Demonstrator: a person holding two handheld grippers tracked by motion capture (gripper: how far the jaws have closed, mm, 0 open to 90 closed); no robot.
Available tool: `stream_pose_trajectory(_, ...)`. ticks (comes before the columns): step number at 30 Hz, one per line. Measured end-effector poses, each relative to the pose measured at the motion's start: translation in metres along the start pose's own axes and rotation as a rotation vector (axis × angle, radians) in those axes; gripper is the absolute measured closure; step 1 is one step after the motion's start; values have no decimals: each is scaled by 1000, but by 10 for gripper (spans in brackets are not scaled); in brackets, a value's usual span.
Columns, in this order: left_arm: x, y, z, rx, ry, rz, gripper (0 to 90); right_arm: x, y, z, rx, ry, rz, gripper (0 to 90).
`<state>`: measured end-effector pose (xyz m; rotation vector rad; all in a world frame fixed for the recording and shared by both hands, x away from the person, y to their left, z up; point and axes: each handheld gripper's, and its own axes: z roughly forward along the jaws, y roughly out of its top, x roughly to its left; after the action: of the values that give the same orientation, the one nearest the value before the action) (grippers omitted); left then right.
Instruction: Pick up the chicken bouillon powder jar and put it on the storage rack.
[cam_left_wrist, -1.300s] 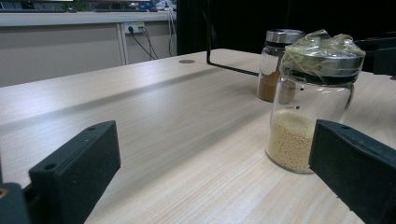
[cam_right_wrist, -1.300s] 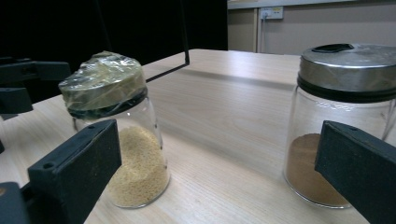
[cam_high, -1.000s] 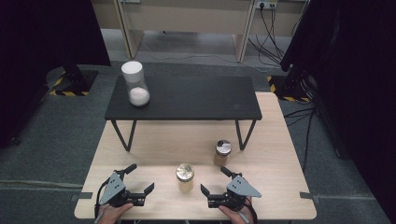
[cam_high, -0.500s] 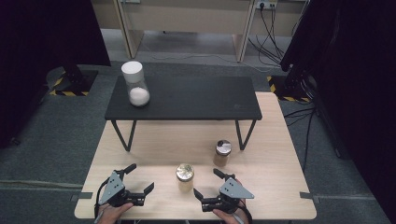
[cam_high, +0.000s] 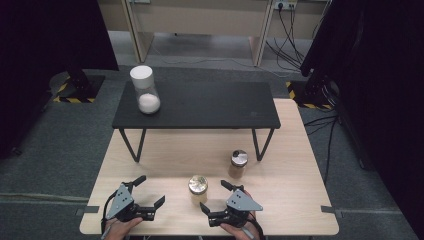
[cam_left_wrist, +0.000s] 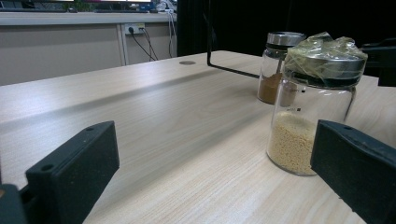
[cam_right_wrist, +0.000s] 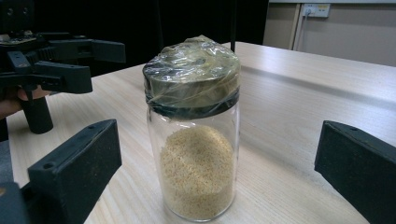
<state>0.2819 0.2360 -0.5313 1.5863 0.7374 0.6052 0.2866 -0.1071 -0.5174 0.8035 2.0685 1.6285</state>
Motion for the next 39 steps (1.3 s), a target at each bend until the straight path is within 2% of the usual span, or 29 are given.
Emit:
stream_pose_trajectory(11, 0, 0, 0, 1, -1, 3, 7, 8, 2, 16, 14, 20, -10, 8)
stream_pose_trajectory(25, 0, 0, 0, 2, -1, 7, 8, 7, 5, 27, 24, 17, -4, 30)
stream_pose_trajectory(39, -1, 0, 0, 1, -2, 9, 7, 7, 5, 36, 53, 15, 4, 93)
